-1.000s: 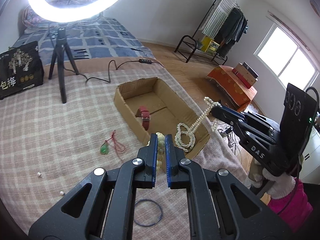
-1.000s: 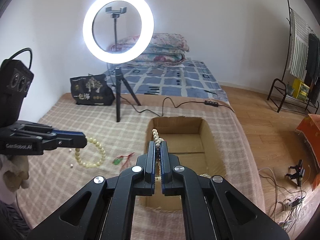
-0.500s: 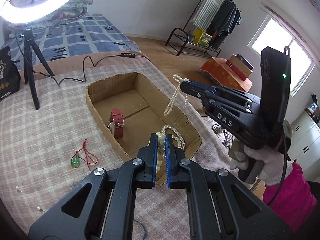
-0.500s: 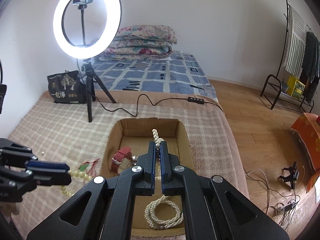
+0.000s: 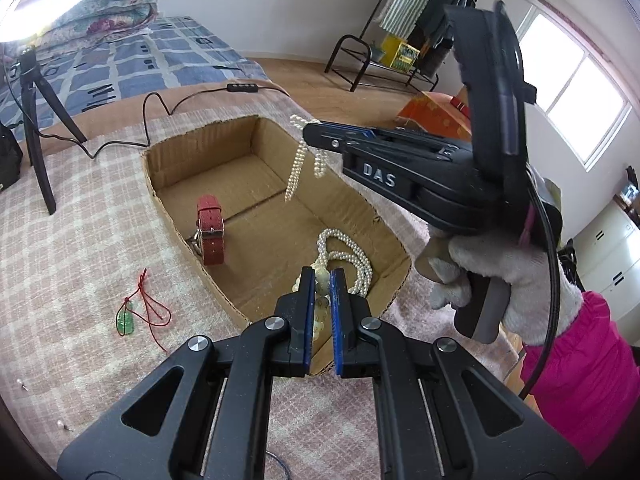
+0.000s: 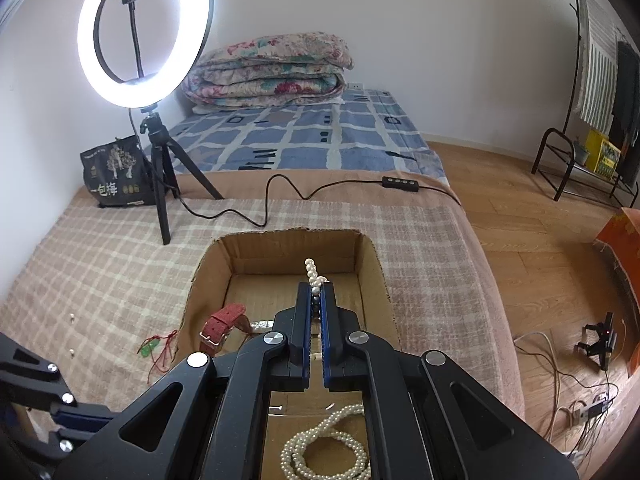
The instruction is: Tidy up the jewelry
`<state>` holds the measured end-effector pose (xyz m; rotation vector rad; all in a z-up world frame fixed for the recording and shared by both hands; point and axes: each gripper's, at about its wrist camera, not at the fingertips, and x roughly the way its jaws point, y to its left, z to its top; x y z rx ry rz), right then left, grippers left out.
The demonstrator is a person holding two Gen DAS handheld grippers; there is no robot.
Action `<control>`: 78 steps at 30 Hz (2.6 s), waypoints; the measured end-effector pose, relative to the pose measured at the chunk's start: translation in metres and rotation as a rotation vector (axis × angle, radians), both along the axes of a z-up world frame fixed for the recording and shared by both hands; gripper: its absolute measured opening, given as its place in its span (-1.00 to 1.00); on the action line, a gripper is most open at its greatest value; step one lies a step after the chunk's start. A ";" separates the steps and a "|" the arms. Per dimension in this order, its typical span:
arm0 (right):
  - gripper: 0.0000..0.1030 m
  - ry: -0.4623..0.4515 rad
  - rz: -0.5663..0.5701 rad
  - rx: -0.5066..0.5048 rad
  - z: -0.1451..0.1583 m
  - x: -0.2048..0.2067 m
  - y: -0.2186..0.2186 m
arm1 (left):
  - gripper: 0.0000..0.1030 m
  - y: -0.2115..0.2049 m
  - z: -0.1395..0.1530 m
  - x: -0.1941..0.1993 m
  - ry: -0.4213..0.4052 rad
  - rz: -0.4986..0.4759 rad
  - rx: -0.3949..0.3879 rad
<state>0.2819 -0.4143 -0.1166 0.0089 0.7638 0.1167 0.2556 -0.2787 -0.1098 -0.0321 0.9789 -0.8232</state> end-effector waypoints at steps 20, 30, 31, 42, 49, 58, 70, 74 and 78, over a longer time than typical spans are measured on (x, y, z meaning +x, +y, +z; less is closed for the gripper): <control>-0.05 0.014 -0.044 -0.016 -0.001 0.001 0.002 | -0.41 0.005 -0.001 -0.005 -0.016 -0.010 0.025; -0.04 -0.014 -0.061 -0.019 0.018 -0.017 0.004 | -0.41 0.028 0.015 -0.013 -0.051 0.027 0.035; -0.03 -0.018 -0.063 -0.021 0.021 -0.019 0.005 | -0.41 0.031 0.017 -0.014 -0.055 0.034 0.035; 0.07 -0.107 -0.086 -0.055 0.053 -0.058 0.018 | -0.41 0.100 0.054 -0.028 -0.132 0.134 0.042; 0.16 -0.158 -0.073 -0.097 0.065 -0.086 0.034 | -0.41 0.158 0.066 -0.040 -0.181 0.213 0.064; 0.26 -0.161 0.015 -0.089 0.064 -0.130 0.072 | -0.41 0.219 0.067 -0.056 -0.218 0.290 0.069; 0.38 -0.086 0.046 -0.077 0.025 -0.188 0.120 | -0.41 0.256 0.032 -0.058 -0.159 0.324 0.102; 0.38 -0.061 0.050 -0.130 0.002 -0.198 0.135 | -0.41 0.257 0.006 -0.057 -0.119 0.321 0.131; 0.38 0.018 0.077 -0.088 -0.023 -0.197 0.139 | -0.41 0.256 -0.013 -0.060 -0.107 0.310 0.155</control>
